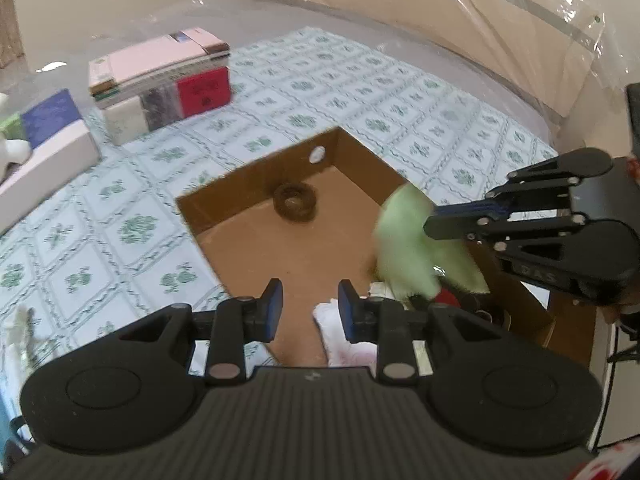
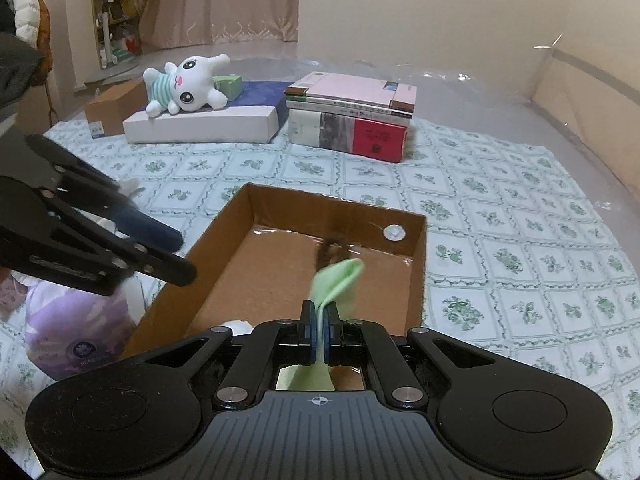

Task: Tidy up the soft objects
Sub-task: 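Release the green cloth and brown hair tie into the cardboard box, then move both grippers to the white bag with black strap and grasp it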

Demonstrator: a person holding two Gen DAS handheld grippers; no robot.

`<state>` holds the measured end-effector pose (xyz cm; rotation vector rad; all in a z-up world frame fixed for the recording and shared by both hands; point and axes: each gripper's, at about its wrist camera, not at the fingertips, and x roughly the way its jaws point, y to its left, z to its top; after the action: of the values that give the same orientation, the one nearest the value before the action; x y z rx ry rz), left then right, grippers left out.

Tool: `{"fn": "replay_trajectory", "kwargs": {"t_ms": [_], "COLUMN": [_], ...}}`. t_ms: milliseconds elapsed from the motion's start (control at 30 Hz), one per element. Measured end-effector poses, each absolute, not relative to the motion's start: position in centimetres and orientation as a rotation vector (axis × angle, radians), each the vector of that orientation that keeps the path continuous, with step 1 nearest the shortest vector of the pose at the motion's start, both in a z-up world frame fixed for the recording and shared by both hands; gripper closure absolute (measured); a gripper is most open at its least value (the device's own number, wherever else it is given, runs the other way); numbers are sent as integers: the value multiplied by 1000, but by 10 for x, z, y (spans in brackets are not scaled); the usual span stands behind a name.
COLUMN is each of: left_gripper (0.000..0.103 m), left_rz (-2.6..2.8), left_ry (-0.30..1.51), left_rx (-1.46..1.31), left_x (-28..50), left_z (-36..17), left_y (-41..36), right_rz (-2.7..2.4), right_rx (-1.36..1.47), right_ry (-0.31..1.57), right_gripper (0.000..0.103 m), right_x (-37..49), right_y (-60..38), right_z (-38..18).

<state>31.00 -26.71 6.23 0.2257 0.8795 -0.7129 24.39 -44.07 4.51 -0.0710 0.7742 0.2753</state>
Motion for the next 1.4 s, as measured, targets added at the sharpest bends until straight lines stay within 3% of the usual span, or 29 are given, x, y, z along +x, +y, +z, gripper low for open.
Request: {"fn": "replay_trajectory", "kwargs": {"t_ms": [233,567,700,800,1100,1400], "left_gripper": [71,66,54,44,26,24], "left_rz": [-667,-547,-496,-457,-352,-280], "left_ry": [830,778,755,735,694,643], "left_rx": [161,50,19,2,-13,-15], "left_x": [276,194,161,136,87,69], "left_z": [73,77,77,77,74,78], "left_y": [-243,-191,-168,-149,-103,-65], "right_rz": [272,273,294,305,292,287], "right_rx": [-12,226,293,330,296,289], "right_ry": [765,681,667,650,650,665], "right_gripper": [97,69,49,44,41,41], "right_x": [233,170,142,121,76,64], "right_y": [-445,-438,-426,-413,-362,-335], "right_z": [51,72,73,73,60,57]}}
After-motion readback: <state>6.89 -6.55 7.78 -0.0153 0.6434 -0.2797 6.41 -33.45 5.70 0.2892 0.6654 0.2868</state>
